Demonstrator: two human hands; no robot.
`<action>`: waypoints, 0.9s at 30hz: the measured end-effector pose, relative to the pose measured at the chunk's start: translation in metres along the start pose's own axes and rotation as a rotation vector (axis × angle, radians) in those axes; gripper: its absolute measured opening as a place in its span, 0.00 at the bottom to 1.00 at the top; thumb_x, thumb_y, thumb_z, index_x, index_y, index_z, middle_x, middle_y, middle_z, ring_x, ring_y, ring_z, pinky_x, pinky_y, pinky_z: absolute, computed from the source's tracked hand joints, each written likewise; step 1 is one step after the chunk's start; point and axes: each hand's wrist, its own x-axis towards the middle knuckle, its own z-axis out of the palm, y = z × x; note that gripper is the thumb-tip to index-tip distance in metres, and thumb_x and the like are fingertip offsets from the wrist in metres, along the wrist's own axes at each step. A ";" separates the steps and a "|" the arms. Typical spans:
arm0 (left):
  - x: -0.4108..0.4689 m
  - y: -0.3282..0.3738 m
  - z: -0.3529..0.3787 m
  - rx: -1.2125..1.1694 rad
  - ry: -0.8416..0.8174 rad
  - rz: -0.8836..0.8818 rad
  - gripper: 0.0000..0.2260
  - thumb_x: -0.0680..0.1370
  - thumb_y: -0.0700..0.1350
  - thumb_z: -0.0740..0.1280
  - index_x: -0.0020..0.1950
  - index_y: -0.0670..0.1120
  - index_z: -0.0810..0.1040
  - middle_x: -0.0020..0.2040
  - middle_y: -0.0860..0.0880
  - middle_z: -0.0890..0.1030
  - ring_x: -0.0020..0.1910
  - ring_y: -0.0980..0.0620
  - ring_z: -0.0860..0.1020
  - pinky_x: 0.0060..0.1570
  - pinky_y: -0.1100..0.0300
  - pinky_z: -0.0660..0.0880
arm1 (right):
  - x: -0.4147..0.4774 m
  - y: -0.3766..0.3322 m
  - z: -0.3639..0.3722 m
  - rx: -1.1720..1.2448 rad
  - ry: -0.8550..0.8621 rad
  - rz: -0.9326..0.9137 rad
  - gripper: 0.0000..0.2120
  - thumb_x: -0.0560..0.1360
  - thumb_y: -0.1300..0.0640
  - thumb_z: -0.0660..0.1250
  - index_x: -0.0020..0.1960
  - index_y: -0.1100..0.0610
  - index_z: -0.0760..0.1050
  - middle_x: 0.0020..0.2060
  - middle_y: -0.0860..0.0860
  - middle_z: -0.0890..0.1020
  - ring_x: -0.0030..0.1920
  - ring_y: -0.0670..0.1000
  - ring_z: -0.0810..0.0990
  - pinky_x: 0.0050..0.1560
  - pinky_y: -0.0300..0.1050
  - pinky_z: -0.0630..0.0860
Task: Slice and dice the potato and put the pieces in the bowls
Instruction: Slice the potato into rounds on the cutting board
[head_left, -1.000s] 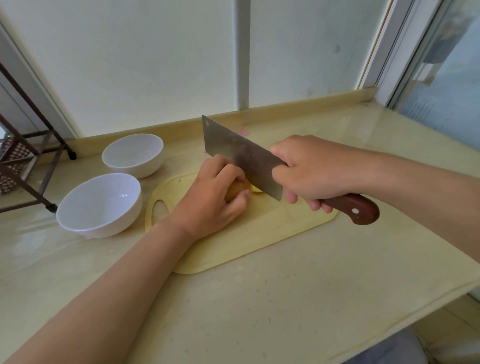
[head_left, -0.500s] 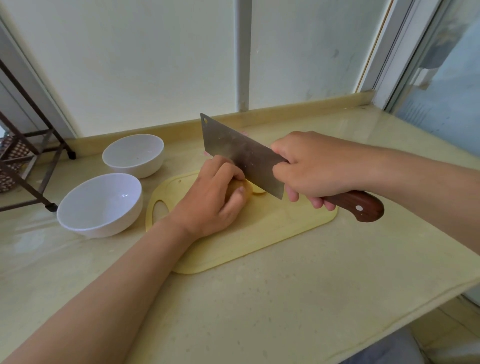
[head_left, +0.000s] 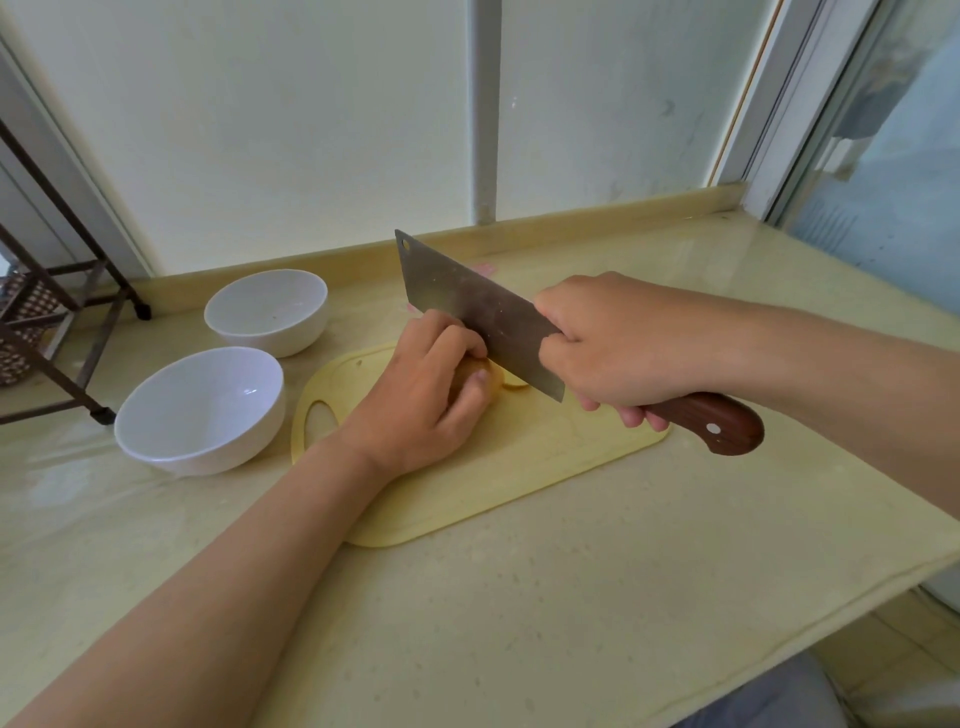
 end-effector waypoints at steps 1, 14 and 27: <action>0.000 0.000 0.000 -0.004 -0.001 -0.006 0.11 0.77 0.47 0.60 0.54 0.41 0.75 0.51 0.46 0.73 0.52 0.47 0.70 0.55 0.61 0.67 | 0.002 0.000 0.001 -0.014 -0.004 0.002 0.07 0.82 0.60 0.54 0.46 0.57 0.67 0.40 0.62 0.82 0.22 0.54 0.77 0.23 0.44 0.75; 0.000 0.004 -0.003 -0.055 0.003 -0.033 0.10 0.75 0.48 0.62 0.53 0.43 0.75 0.50 0.49 0.75 0.50 0.48 0.73 0.51 0.54 0.72 | 0.025 0.019 0.029 0.169 -0.077 0.037 0.05 0.81 0.63 0.54 0.49 0.58 0.67 0.38 0.62 0.79 0.18 0.50 0.73 0.24 0.46 0.75; -0.004 0.007 -0.021 -0.007 -0.053 0.052 0.12 0.74 0.44 0.70 0.57 0.46 0.81 0.53 0.49 0.76 0.49 0.53 0.75 0.48 0.65 0.72 | 0.014 0.024 0.022 0.275 -0.026 0.016 0.09 0.79 0.63 0.55 0.55 0.61 0.71 0.38 0.61 0.81 0.19 0.51 0.74 0.23 0.43 0.74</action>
